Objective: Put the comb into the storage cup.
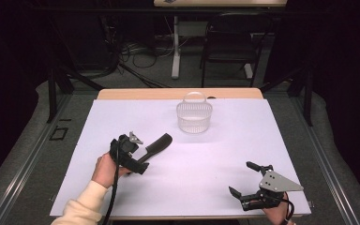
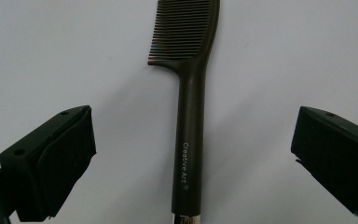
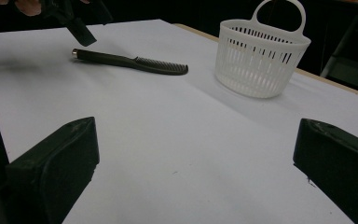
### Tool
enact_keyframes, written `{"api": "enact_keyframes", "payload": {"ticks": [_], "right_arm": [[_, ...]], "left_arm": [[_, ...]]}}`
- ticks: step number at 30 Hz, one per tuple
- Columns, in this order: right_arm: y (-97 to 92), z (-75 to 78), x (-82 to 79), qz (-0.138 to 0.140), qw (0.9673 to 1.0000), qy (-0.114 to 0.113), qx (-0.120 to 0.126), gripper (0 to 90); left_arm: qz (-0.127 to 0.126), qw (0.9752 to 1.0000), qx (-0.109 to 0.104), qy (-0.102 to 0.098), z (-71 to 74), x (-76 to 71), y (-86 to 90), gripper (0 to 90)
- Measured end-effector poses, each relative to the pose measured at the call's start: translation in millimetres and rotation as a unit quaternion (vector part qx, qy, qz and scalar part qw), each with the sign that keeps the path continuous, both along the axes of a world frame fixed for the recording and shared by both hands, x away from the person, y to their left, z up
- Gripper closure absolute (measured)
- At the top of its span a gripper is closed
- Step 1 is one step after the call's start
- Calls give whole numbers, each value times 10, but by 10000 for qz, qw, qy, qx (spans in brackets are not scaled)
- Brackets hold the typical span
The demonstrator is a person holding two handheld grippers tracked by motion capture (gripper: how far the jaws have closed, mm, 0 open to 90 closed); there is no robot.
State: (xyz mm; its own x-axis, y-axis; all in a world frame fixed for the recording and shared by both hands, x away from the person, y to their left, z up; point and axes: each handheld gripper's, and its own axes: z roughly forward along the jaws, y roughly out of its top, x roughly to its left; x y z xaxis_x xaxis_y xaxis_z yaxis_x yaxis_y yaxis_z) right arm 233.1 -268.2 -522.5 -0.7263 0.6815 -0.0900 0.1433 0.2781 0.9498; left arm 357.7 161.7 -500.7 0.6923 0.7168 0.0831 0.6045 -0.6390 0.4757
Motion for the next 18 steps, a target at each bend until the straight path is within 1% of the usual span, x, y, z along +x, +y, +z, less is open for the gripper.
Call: {"api": "enact_keyframes", "payload": {"ticks": [2, 3, 4, 5, 6, 7, 9, 11, 13, 17, 18], "right_arm": [[1, -1, 1, -1, 10000, 7, -5, 0], [1, -3, 3, 13, 10000, 13, -15, 0], [1, -3, 3, 13, 10000, 13, -15, 0], [4, -4, 3, 28, 10000, 15, -14, 0], [8, -4, 2, 47, 10000, 5, -14, 0], [8, -4, 2, 47, 10000, 5, -14, 0], [9, -4, 2, 51, 10000, 10, -19, 0], [7, -4, 3, 45, 10000, 8, -21, 0], [9, -4, 2, 46, 10000, 10, -23, 0], [16, -8, 3, 59, 10000, 38, -22, 0], [17, -9, 3, 59, 10000, 37, -28, 0]], "left_arm": [[37, 10000, 7, -3, -17, 24, -11, 1], [21, 10000, 21, 38, -20, 39, -11, 42], [33, 10000, 2, 42, -29, 49, -15, 42], [29, 10000, 35, 60, -34, 61, -18, 50], [21, 10000, 33, 77, -41, 71, -22, 85], [-4, 9999, 56, 112, -43, 82, -26, 85], [-3, 9999, 85, 123, -52, 98, -37, 107], [-17, 9998, 98, 168, -60, 115, -48, 155], [-6, 9997, 145, 196, -72, 133, -63, 160], [8, 9994, 206, 293, -89, 170, -95, 205], [2, 9993, 218, 308, -89, 182, -101, 254]]}}
